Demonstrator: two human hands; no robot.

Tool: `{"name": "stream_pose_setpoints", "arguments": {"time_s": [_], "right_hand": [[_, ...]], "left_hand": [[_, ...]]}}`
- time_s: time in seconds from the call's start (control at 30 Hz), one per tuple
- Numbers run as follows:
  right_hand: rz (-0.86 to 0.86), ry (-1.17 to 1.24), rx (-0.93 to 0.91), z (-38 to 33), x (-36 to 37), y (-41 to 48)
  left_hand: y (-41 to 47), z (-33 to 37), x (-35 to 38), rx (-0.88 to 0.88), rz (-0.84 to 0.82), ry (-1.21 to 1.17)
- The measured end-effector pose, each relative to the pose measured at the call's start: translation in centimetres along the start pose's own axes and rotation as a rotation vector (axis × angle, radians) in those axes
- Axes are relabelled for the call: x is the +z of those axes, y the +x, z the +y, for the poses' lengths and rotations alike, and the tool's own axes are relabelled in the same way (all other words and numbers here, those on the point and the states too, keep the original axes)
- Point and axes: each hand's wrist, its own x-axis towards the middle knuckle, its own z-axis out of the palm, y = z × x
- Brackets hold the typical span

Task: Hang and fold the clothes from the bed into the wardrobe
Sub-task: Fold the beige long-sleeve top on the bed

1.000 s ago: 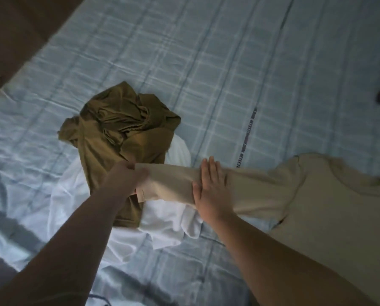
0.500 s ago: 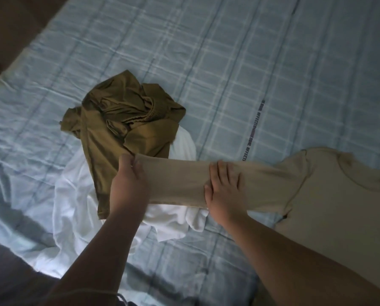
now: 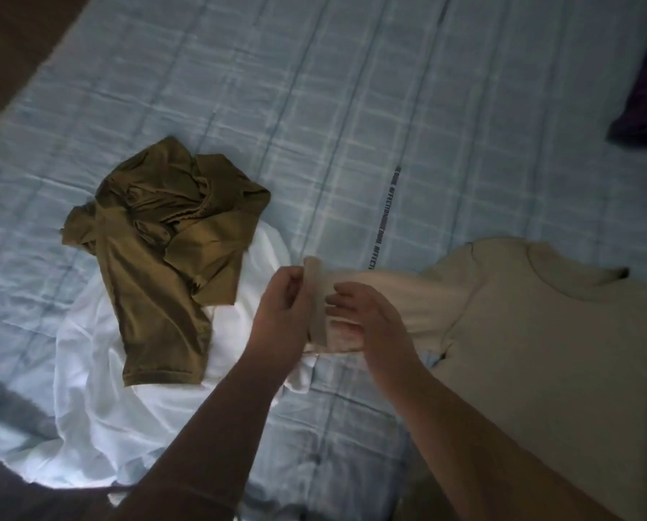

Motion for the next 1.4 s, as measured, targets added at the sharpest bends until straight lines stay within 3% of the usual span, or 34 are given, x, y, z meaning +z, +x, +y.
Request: {"name": "stream_pose_setpoints", "arguments": {"time_s": [0.07, 0.17, 0.27, 0.4, 0.47, 0.63, 0.83, 1.03, 1.23, 1.4], "right_hand": [[-0.043, 0.310, 0.194, -1.6, -2.5, -0.7], [0.023, 0.475, 0.224, -2.8, -7.9, -1.2], [0.120, 0.232, 0.128, -2.8, -13.1, -1.7], [0.297, -0.052, 0.080, -2.4, -18.3, -1.5], [0.369, -0.160, 0.057, -2.5, -21.0, -1.6], [0.500, -0.211, 0.043, -3.9, -28.7, -2.6], [0.611, -0.295, 0.073, -3.5, -39.0, -4.3], [0.691, -0.367, 0.178, -1.0, -46.6, -4.7], [0.693, -0.481, 0.262, 0.2, -49.5, -7.3], [0.813, -0.496, 0.108, 1.6, -49.0, -7.4]], "left_hand": [[-0.8, -0.3, 3.7, -0.018, -0.194, -0.033], [-2.0, -1.4, 8.4, 0.074, -0.340, 0.088], [-3.4, -2.6, 12.1, 0.314, -0.437, 0.355], [-4.8, -4.0, 15.7, 0.512, -0.184, 0.623], [-5.2, -5.5, 17.9, 0.616, -0.148, 0.804], [-6.2, -8.3, 24.4, 0.672, -0.382, 1.197], [-6.0, -9.1, 33.4, 0.699, -0.405, 1.296], [-6.9, -11.6, 38.8, 0.771, -0.554, 1.385], [-8.0, -12.7, 40.2, 0.814, -0.591, 1.431], [-8.1, -13.1, 40.4, 0.860, -0.573, 1.438]]}}
